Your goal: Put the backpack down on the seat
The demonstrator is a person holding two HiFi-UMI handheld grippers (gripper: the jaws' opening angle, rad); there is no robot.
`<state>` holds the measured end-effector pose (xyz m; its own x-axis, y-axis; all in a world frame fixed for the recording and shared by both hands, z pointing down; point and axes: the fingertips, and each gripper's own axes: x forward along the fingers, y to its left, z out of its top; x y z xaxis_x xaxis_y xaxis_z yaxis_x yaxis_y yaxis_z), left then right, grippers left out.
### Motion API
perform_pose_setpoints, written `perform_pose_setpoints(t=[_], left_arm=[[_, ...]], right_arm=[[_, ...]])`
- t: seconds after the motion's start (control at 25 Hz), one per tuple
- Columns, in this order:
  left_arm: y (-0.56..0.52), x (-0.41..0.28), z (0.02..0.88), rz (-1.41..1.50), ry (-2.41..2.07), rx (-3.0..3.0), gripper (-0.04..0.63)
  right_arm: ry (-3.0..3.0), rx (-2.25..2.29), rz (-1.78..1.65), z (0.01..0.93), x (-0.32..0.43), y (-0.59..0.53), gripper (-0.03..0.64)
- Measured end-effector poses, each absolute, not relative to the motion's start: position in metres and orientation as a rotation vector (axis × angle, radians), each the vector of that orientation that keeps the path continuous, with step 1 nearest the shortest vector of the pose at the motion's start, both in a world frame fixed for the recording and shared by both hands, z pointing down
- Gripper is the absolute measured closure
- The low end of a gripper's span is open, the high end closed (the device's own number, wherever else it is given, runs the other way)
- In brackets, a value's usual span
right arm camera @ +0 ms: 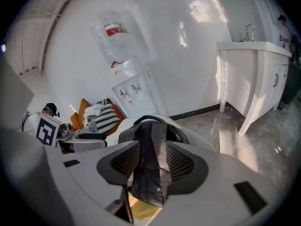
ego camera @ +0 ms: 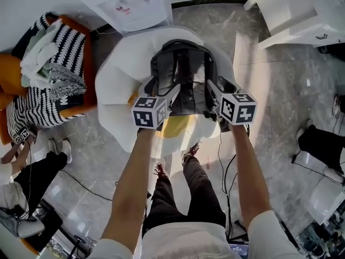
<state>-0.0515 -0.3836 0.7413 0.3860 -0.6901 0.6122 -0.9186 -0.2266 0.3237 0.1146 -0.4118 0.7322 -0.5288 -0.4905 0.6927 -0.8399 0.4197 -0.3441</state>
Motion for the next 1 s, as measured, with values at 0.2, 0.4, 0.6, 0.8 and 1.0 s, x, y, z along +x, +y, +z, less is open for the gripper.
perform_pose_setpoints(t=[0.2, 0.4, 0.6, 0.8, 1.0], left_arm=[[-0.372, -0.044, 0.72, 0.444, -1.332, 2.07, 0.204], [-0.364, -0.052, 0.693, 0.421, -1.391, 2.113, 0.23], [-0.356, -0.054, 0.676, 0.387, -1.387, 2.156, 0.274], [-0.349, -0.07, 0.65, 0.344, -1.498, 2.158, 0.429], [-0.34, -0.076, 0.634, 0.292, -1.486, 2.193, 0.434]], right_arm=[[-2.198, 1.105, 0.87, 0.711, 0.11, -0.404, 0.443], [-2.215, 1.105, 0.841, 0.686, 0.108, -0.395, 0.442], [-2.233, 1.144, 0.811, 0.66, 0.108, -0.389, 0.443], [-2.239, 1.164, 0.775, 0.641, 0.102, -0.379, 0.443], [-2.251, 1.259, 0.667, 0.615, 0.102, -0.371, 0.581]])
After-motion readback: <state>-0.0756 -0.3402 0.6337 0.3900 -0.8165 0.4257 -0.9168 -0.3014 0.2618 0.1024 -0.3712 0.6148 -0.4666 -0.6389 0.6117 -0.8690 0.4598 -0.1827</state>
